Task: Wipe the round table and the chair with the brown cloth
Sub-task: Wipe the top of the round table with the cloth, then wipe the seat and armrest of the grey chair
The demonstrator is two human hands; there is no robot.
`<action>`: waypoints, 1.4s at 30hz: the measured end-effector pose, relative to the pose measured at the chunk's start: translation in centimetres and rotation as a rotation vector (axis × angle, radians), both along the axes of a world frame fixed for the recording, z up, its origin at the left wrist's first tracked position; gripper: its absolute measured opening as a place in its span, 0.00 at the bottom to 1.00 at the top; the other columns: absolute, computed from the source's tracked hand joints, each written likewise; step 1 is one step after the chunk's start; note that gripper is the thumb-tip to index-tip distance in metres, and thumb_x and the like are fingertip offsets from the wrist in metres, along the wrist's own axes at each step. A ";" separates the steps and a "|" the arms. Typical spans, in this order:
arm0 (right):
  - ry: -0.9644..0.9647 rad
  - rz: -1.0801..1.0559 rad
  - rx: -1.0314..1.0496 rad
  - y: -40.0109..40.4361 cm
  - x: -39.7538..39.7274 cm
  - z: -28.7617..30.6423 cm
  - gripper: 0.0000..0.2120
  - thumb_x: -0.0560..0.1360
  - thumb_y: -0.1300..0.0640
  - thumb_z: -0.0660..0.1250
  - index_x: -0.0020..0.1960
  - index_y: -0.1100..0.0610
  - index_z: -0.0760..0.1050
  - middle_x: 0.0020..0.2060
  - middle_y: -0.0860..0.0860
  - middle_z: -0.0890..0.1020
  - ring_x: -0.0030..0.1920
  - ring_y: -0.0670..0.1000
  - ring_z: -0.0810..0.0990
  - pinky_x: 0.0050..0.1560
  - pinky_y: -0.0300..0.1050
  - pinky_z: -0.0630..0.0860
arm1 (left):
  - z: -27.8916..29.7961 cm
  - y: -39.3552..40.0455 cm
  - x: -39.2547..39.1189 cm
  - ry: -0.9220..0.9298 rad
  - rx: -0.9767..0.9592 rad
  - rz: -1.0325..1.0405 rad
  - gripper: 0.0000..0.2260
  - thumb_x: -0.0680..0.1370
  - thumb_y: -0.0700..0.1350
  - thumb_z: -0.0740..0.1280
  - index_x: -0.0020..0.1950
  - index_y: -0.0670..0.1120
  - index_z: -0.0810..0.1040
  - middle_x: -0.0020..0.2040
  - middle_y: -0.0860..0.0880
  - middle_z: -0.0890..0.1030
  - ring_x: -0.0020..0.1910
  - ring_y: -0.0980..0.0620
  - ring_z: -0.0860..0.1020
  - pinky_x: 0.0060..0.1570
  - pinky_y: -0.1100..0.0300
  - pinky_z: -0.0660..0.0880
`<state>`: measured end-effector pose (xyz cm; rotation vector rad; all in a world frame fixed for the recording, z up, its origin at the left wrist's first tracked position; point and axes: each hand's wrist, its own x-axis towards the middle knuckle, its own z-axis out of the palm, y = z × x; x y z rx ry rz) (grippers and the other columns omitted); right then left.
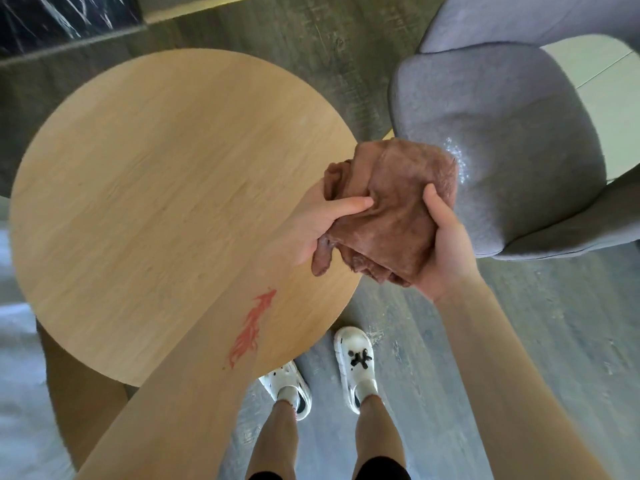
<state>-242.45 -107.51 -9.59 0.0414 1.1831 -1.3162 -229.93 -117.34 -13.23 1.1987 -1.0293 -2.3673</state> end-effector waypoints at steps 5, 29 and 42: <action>0.001 -0.061 -0.008 0.6 -4.2 1.1 0.22 0.76 0.43 0.58 0.44 0.57 0.83 0.44 0.55 0.86 0.46 0.55 0.85 0.35 0.50 0.81 | 1.7 1.0 -4.6 0.000 -0.063 0.051 0.17 0.69 0.34 0.70 0.55 0.47 0.75 0.52 0.44 0.81 0.52 0.45 0.80 0.58 0.48 0.75; 0.066 0.033 0.147 2.2 -41.6 1.7 0.20 0.75 0.52 0.64 0.64 0.57 0.71 0.54 0.56 0.83 0.53 0.56 0.83 0.45 0.53 0.82 | 0.5 4.9 -41.1 -0.117 0.002 0.244 0.27 0.66 0.39 0.75 0.64 0.45 0.72 0.59 0.45 0.80 0.56 0.48 0.79 0.61 0.49 0.74; 0.233 0.052 0.276 -3.4 -43.5 -1.9 0.07 0.74 0.55 0.66 0.52 0.49 0.76 0.46 0.51 0.85 0.45 0.51 0.85 0.38 0.47 0.82 | -3.4 0.5 -42.9 -0.180 0.061 0.114 0.26 0.70 0.40 0.73 0.66 0.41 0.70 0.60 0.42 0.79 0.56 0.47 0.79 0.59 0.52 0.75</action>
